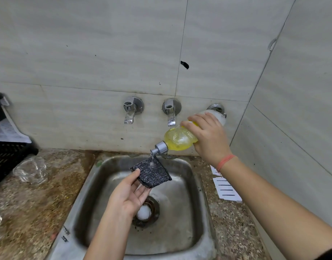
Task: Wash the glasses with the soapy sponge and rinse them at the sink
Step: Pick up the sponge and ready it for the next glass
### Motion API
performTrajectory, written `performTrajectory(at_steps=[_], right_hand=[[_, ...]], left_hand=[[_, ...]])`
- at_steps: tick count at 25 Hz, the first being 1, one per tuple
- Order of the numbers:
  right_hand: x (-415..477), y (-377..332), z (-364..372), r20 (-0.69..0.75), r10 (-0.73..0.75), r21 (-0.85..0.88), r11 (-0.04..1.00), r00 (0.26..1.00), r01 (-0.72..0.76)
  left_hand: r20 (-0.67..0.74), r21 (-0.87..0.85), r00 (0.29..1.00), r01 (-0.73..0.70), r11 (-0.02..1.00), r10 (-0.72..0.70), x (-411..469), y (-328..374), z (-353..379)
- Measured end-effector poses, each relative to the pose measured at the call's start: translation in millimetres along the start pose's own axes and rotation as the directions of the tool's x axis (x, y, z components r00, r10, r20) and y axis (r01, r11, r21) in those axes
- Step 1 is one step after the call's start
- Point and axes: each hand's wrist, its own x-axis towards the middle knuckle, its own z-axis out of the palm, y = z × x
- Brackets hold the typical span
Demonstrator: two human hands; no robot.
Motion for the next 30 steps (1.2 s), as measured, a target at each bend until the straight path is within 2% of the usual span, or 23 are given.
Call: performTrajectory(at_steps=[4, 6, 7, 8, 10, 12, 13, 14, 16, 19, 23, 25, 30], right_hand=[[-8, -3, 2, 0.066, 0.129, 0.112, 0.984, 0.989, -0.136], [-19, -9, 3, 0.147, 0.268, 0.226, 0.928, 0.952, -0.296], [-26, -13, 3, 0.212, 0.349, 0.309, 0.862, 0.913, -0.401], [-32, -17, 4, 0.287, 0.436, 0.394, 0.758, 0.853, -0.520], [-47, -18, 14, 0.420, 0.607, 0.523, 0.446, 0.675, -0.727], [-65, -13, 28, 0.493, 0.740, 0.547, 0.146, 0.458, -0.824], [-74, -8, 36, 0.510, 0.784, 0.542, 0.029, 0.355, -0.840], [-82, -2, 43, 0.516, 0.815, 0.534, -0.066, 0.263, -0.843], [-94, 9, 55, 0.471, 0.876, 0.514, -0.176, 0.105, -0.839], [-98, 30, 71, 0.345, 0.938, 0.507, -0.219, -0.036, -0.834], [-93, 57, 103, 0.272, 0.956, 0.533, -0.244, -0.109, -0.810], [-97, 63, 119, 0.248, 0.960, 0.538, -0.245, -0.126, -0.807], [-111, 65, 136, 0.188, 0.979, 0.512, -0.162, -0.074, -0.843]], left_hand=[[0.010, -0.010, 1.000, -0.014, 1.000, 0.015, 3, -1, 0], [0.013, -0.018, 1.000, -0.023, 1.000, 0.024, 7, -1, 1], [0.012, -0.020, 1.000, -0.026, 0.999, 0.027, 9, -1, 2], [0.011, -0.020, 1.000, -0.028, 0.999, 0.028, 12, -2, 3], [0.009, -0.008, 1.000, -0.024, 1.000, 0.024, 18, -5, 8], [0.003, 0.018, 1.000, -0.016, 1.000, 0.016, 28, -10, 16], [-0.001, 0.036, 1.000, -0.009, 0.999, 0.009, 33, -13, 21], [-0.006, 0.051, 1.000, 0.001, 0.999, 0.000, 40, -16, 25], [-0.017, 0.070, 1.000, 0.022, 0.997, -0.021, 53, -20, 35], [-0.032, 0.086, 0.999, 0.028, 0.996, -0.025, 75, -24, 52], [-0.050, 0.127, 0.999, 0.019, 0.992, -0.012, 106, -25, 72], [-0.049, 0.130, 0.999, 0.023, 0.991, -0.016, 117, -27, 79], [-0.052, 0.108, 0.999, 0.015, 0.994, -0.009, 131, -27, 87]])
